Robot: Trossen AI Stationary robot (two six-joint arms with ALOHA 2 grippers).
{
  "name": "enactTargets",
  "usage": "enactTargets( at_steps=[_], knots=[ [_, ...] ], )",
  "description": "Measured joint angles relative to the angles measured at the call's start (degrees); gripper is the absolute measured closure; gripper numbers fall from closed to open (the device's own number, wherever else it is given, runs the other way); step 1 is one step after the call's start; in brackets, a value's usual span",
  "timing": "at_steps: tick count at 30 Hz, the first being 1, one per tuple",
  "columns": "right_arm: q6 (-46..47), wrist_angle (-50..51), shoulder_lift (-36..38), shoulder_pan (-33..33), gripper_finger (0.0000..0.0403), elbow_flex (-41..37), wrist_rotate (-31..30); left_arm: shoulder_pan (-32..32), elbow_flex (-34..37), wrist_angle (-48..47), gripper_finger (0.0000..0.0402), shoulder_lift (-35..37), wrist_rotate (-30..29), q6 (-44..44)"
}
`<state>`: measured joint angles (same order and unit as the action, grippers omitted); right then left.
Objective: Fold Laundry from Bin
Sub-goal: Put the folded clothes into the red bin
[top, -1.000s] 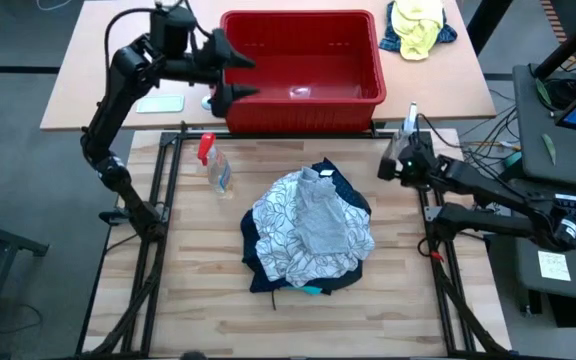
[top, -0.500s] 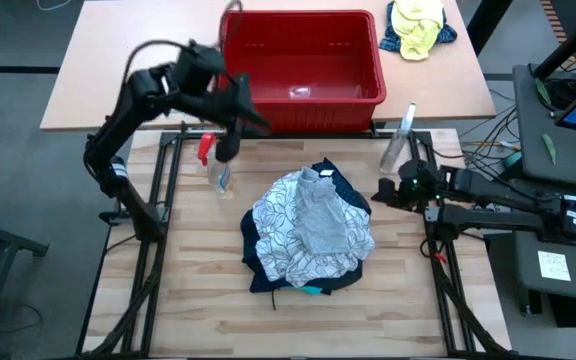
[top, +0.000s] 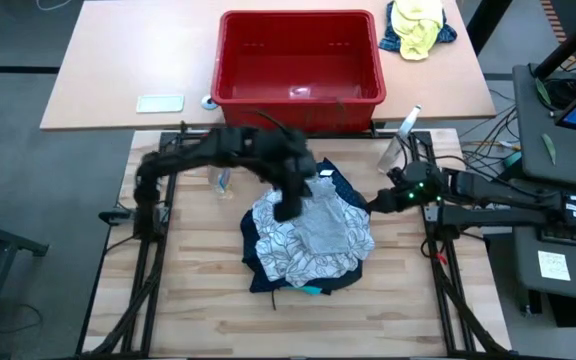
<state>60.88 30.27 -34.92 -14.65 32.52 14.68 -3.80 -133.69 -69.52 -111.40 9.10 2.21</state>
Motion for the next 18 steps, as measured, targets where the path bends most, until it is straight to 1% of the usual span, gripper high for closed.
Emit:
enactTargets(
  at_steps=[3,5,8,12,14,18],
  knots=[
    [-0.5,-2.3,0.6,3.2,0.0076,0.4,-3.0,0.8,-0.2,1.1,0.0401,-2.5,2.9,3.8],
    [-3.0,-2.4,0.6,5.6,0.0076,1.3,-6.6,0.7,-0.4,2.0,0.0401,-3.5,3.0,5.7],
    [-7.4,-2.4,-0.8,8.4,0.0076,3.2,-11.0,0.8,-0.5,1.0,0.0401,-5.8,-0.8,9.5],
    [-7.2,0.5,-3.8,11.2,0.0076,6.2,-11.3,1.9,-0.2,-2.9,0.0401,-8.0,-1.5,15.9],
    [-5.4,2.9,-5.4,13.3,0.0076,7.8,-11.5,3.8,-0.3,-4.2,0.0401,-7.1,-2.8,17.7],
    [-1.5,4.4,-7.6,16.9,0.0076,8.6,-12.3,8.6,-0.4,-8.5,0.0401,-3.4,-9.1,20.9]
  ],
)
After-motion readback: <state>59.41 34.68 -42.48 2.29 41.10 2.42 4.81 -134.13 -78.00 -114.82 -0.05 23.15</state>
